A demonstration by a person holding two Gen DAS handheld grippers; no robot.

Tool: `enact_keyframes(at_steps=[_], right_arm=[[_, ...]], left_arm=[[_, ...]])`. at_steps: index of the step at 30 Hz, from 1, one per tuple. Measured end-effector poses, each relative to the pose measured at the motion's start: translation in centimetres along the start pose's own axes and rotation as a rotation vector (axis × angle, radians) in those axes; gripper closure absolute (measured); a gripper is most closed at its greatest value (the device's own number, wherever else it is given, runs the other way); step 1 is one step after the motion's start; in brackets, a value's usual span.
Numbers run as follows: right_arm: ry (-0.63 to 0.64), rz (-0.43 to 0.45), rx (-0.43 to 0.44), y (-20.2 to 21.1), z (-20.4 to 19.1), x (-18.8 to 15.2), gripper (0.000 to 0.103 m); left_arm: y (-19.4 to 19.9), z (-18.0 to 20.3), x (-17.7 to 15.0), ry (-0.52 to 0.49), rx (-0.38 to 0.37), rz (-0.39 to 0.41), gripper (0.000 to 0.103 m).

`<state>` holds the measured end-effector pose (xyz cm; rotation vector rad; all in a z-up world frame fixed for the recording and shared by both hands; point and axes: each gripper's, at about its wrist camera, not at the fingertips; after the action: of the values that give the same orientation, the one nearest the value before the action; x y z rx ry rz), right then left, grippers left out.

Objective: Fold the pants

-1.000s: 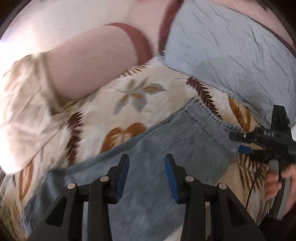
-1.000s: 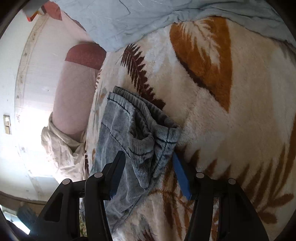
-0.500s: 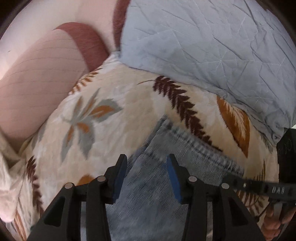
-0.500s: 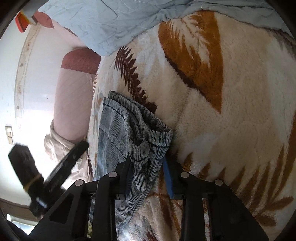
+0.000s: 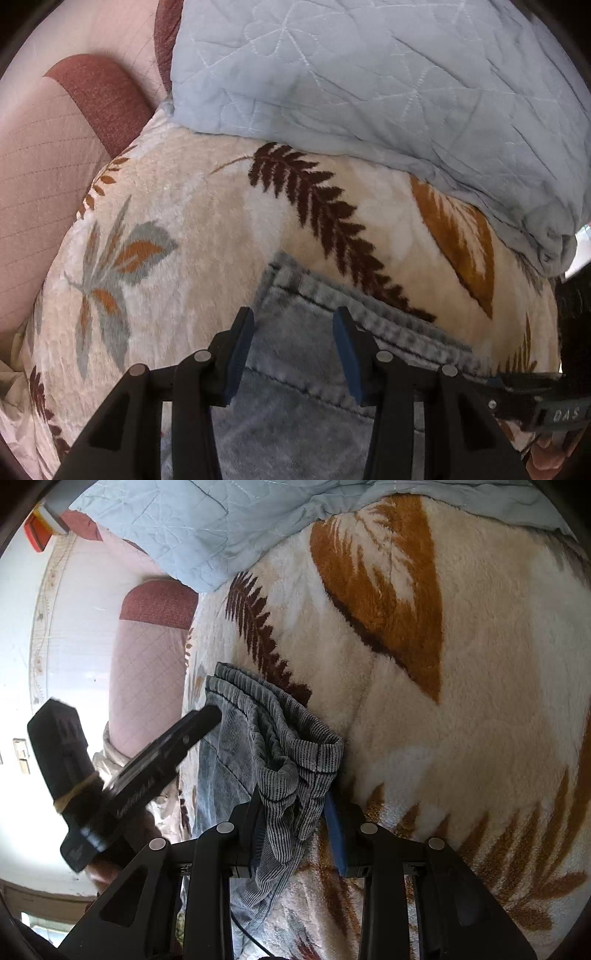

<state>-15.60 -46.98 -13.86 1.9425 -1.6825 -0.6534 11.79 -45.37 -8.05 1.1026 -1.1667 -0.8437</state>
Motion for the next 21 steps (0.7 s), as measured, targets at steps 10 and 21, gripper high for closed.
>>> enact_keyframes(at_steps=[10,21], right_arm=[[0.004,0.001,-0.010,-0.3,-0.4,0.0,0.073],[0.012,0.000,-0.016,-0.5,-0.7,0.2,0.073]], left_arm=[[-1.6,-0.6,0.9,-0.004,-0.020,-0.017,0.056],[-2.8,-1.0,1.3,0.007,-0.066,-0.013,0.057]])
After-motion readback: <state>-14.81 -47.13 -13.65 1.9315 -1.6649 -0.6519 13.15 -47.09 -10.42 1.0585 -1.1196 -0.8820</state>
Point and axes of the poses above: each gripper's, at about its wrist camera, not at the fingertips, and y roughly against the way its jaws point, z to its right, x to its top, and after that the axes turned 6 degrees about -z, right-handed
